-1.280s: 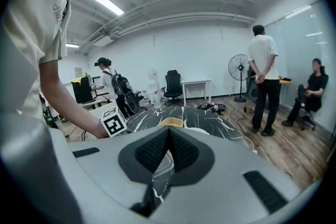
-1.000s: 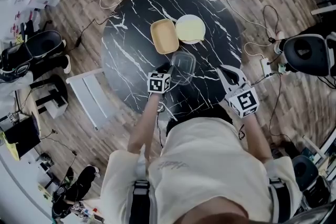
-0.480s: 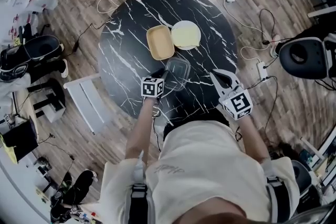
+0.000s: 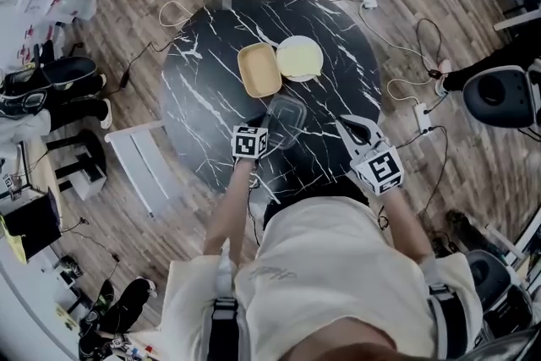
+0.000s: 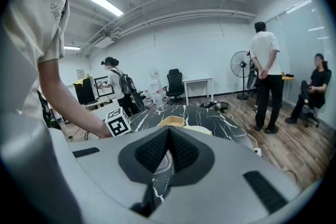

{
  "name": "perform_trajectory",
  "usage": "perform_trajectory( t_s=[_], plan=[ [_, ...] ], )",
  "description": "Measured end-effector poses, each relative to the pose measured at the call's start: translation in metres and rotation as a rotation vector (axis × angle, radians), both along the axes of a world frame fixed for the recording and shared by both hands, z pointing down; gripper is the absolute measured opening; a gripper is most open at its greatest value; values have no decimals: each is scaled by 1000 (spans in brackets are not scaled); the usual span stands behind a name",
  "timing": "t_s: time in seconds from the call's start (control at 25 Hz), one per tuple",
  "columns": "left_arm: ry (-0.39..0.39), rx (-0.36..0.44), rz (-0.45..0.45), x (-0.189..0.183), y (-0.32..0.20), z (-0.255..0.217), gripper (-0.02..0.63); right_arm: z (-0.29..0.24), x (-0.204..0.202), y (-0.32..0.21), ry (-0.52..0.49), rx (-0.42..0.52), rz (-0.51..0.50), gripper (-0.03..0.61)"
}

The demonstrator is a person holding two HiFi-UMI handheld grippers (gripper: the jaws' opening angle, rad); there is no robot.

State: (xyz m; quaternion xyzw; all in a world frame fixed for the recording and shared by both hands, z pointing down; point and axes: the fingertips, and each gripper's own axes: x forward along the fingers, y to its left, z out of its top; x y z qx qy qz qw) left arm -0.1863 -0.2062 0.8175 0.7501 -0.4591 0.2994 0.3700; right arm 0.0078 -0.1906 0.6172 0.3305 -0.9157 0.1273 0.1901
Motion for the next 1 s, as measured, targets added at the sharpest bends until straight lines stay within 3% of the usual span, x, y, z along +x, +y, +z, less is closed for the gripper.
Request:
perform_trajectory(
  t_s=[0.36,0.68,1.0],
  plan=[
    [36,86,-99,-9,14,-41,17,1,-2,12,-22,10,-4,8],
    [41,187,-167,-25,38,-94,17,-8,-24,23,-44,32,-72,8],
    [42,344,-221,-39,51,-168,17,-29,-31,32,-53,92,-88,8]
  ],
)
